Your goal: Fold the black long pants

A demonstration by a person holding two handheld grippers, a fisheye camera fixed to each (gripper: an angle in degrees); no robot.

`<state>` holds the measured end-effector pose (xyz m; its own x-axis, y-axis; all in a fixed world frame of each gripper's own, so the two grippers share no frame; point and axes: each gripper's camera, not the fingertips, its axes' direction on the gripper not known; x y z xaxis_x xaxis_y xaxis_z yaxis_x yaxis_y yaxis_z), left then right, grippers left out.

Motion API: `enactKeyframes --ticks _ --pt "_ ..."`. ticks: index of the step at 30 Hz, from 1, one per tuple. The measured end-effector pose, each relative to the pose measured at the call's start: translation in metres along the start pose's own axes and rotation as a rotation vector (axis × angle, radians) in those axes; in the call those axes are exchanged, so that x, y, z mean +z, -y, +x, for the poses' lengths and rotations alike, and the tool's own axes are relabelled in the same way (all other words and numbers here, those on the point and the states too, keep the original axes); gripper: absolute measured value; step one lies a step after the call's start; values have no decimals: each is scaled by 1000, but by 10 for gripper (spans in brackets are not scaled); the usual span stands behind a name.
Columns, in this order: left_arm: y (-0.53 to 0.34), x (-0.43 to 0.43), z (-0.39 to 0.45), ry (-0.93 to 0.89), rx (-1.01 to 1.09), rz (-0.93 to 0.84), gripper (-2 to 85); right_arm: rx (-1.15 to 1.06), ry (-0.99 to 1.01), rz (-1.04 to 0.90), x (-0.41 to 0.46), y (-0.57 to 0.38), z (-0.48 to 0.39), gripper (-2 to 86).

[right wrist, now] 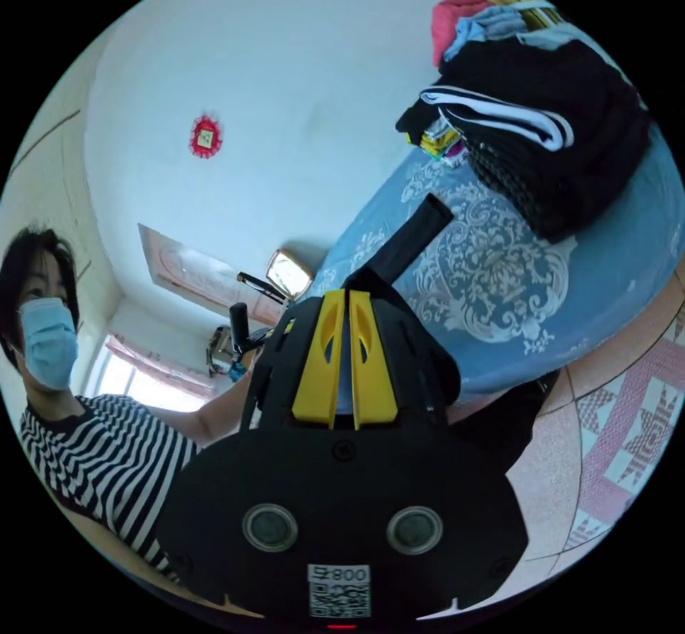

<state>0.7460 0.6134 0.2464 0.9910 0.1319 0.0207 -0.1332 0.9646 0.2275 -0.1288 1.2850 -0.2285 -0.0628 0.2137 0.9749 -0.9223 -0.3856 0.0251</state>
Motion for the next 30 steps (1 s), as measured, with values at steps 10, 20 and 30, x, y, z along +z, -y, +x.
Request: enactKeyframes --ticks 10,20,30 --pt "17 113 -77 107 -271 -158 15 169 -337 -221 96 73 88 22" --pt "-35 108 -92 47 -313 -49 23 -30 -503 -411 153 34 68 66" --pt "-65 124 -110 76 -339 -173 5 -124 -604 -525 173 39 54 5"
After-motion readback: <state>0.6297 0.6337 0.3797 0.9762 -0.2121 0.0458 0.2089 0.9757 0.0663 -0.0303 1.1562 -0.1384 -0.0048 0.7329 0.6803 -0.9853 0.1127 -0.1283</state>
